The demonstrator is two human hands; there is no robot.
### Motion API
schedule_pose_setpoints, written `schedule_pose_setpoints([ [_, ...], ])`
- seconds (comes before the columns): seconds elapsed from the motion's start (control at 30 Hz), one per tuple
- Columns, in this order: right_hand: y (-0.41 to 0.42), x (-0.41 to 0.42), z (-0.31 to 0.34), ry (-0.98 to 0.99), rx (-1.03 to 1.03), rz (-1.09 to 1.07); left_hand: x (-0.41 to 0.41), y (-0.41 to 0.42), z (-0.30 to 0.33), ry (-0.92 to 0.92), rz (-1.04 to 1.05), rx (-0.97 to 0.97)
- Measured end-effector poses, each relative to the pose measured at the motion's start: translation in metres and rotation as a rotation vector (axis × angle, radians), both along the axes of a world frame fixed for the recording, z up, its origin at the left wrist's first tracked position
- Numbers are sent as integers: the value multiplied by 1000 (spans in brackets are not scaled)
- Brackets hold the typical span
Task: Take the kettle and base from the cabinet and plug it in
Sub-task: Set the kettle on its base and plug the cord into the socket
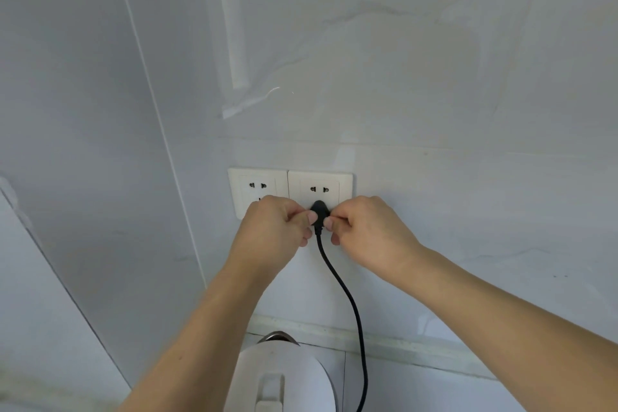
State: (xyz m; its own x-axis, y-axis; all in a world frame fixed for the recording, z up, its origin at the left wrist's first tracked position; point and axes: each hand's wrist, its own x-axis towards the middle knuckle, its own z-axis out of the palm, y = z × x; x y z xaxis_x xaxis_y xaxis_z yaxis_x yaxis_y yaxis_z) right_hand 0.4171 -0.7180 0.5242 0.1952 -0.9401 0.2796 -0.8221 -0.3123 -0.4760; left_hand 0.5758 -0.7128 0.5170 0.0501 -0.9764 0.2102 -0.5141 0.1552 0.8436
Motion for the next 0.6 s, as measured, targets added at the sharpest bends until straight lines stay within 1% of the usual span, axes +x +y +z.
schedule_pose_setpoints([
  [0.1,4,4,-1,4,-27,-32,2,-1,7,4,-2,17],
  [0.27,5,4,3,14,-50,-53,2,1,9,-130,-35,8],
  [0.4,-1,2,2,53,-49,-37,4,-4,3,-119,-10,-17],
  [0.5,3,5,4,40,-23,-39,4,-4,4,-143,-23,-40],
  [0.6,10,9,6,70,-28,-77,1,1,6,-189,-27,-53],
])
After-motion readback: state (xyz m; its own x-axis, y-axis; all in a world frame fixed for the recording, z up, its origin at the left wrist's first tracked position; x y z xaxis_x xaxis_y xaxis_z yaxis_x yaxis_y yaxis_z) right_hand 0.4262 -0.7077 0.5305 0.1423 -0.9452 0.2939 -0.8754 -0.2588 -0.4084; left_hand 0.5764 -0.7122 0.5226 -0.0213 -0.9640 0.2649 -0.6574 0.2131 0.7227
